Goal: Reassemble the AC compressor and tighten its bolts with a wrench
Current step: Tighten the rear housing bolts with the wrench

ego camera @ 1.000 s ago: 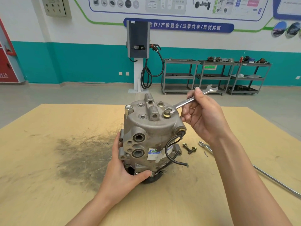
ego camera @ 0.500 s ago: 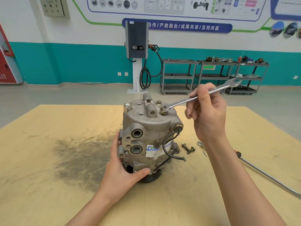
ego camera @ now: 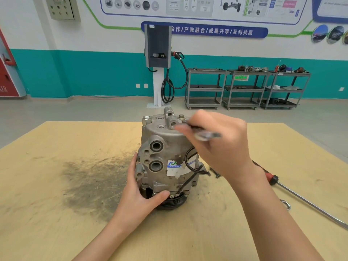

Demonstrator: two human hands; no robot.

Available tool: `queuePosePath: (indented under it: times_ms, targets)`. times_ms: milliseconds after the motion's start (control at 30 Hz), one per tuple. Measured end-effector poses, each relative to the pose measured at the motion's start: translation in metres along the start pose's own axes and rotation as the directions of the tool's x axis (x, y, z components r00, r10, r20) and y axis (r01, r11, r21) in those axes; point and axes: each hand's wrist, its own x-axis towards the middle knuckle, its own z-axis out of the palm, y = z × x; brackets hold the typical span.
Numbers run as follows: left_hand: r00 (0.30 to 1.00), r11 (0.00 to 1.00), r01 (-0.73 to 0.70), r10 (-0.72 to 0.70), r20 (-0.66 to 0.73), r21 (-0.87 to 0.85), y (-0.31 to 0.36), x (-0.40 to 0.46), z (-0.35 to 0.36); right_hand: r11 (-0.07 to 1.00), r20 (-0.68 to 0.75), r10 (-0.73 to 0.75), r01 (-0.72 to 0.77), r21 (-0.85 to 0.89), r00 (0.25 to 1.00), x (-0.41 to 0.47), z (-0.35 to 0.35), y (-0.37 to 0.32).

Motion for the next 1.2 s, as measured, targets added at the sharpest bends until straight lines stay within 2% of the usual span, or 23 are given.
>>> queuePosePath:
  times_ms: [100, 233, 300, 433, 600, 633, 733, 800, 900, 1000, 1200]
  targets:
    - [1.000, 1.000, 0.008, -0.008, -0.005, -0.006, 0.000, -0.001, 0.000, 0.996, 0.056, 0.016, -0.011, -0.086, 0.998, 0.002, 0.006, -0.012]
    - [1.000, 1.000, 0.014, -0.014, -0.001, -0.019, 0.000, -0.001, 0.000, 0.993, 0.183, 0.078, -0.060, -0.105, 0.980, 0.002, 0.011, -0.025]
    - [1.000, 1.000, 0.017, -0.017, 0.004, -0.021, 0.000, -0.001, 0.000, 0.990, 0.197, 0.103, -0.082, -0.113, 0.975, 0.003, 0.012, -0.028]
    - [1.000, 0.999, 0.003, -0.002, 0.010, -0.039, -0.001, 0.000, 0.000, 0.984, 0.114, 0.167, -0.160, -0.073, 0.979, 0.005, 0.012, -0.030]
    - [1.000, 1.000, -0.002, 0.002, -0.001, -0.030, -0.003, 0.000, 0.000, 0.947, -0.031, 0.269, -0.258, 0.190, 0.963, 0.009, 0.002, -0.019]
    - [1.000, 1.000, -0.004, 0.004, -0.004, -0.025, -0.003, 0.000, 0.000, 0.904, -0.043, 0.334, -0.307, 0.298, 0.942, 0.010, -0.001, -0.015]
    - [1.000, 1.000, -0.006, 0.006, 0.002, -0.023, -0.003, 0.001, 0.000, 0.655, -0.043, 0.578, -0.432, 0.620, 0.815, 0.012, -0.008, -0.001]
    - [1.000, 1.000, 0.002, -0.002, 0.008, -0.021, -0.003, 0.001, 0.000, 0.498, -0.005, 0.708, -0.494, 0.713, 0.706, 0.011, -0.012, 0.011]
    - [1.000, 1.000, 0.009, -0.009, 0.006, -0.011, -0.002, 0.001, 0.000, 0.203, 0.171, 0.841, -0.592, 0.780, 0.514, 0.007, -0.013, 0.026]
    - [1.000, 1.000, 0.011, -0.011, 0.009, -0.007, -0.001, 0.001, 0.000, -0.010, 0.319, 0.862, -0.616, 0.788, 0.393, 0.001, -0.010, 0.036]
    - [1.000, 1.000, -0.002, 0.002, 0.009, -0.022, -0.001, 0.000, 0.001, -0.270, 0.513, 0.813, -0.604, 0.750, 0.274, -0.010, 0.000, 0.044]
